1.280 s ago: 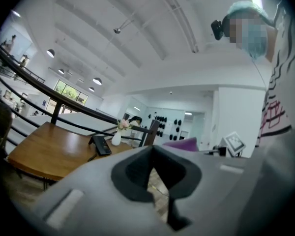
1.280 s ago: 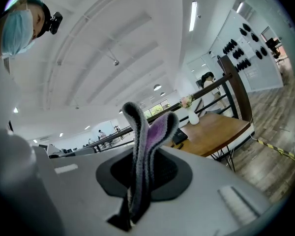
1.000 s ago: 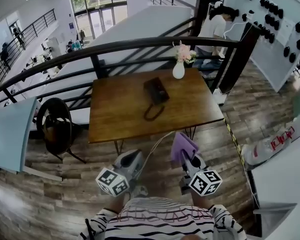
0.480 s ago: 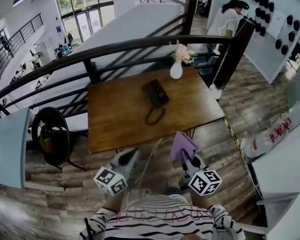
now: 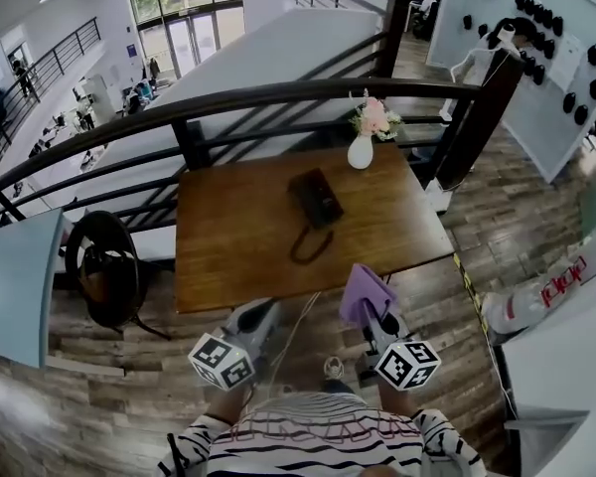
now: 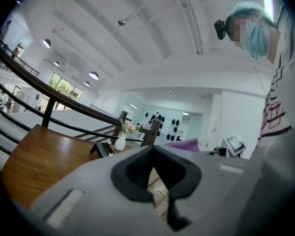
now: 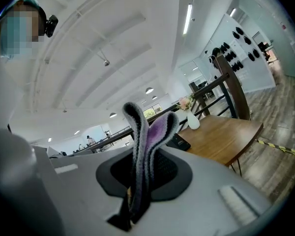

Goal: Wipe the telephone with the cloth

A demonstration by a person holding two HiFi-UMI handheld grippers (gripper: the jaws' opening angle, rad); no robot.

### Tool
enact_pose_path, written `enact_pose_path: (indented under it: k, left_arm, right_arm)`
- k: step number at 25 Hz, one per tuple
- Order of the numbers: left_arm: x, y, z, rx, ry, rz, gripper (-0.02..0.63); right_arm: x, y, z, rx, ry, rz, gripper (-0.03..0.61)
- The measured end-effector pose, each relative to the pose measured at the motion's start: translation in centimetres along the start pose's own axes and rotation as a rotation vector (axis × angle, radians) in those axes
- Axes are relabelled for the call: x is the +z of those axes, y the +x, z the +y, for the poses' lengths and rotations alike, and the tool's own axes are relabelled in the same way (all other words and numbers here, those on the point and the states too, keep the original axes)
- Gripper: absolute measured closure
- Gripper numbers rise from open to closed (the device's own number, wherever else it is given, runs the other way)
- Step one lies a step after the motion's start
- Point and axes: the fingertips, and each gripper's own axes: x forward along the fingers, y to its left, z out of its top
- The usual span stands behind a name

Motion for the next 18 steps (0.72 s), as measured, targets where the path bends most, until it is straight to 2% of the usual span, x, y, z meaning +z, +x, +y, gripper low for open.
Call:
enact_pose_path:
  k: [10, 18]
  left_arm:
    - [0.5, 8.4, 0.7, 0.096, 0.004, -0.037, 0.615]
    - [-0.5, 12.9, 1.1, 0.175, -0.013, -0.069, 0.615]
  right_arm:
    - [4.9, 4.9, -6.8, 0.106, -0.009, 0.051, 0.543]
    - [6.9, 7.0, -11.2, 0.179, -0.023, 0.094, 0.543]
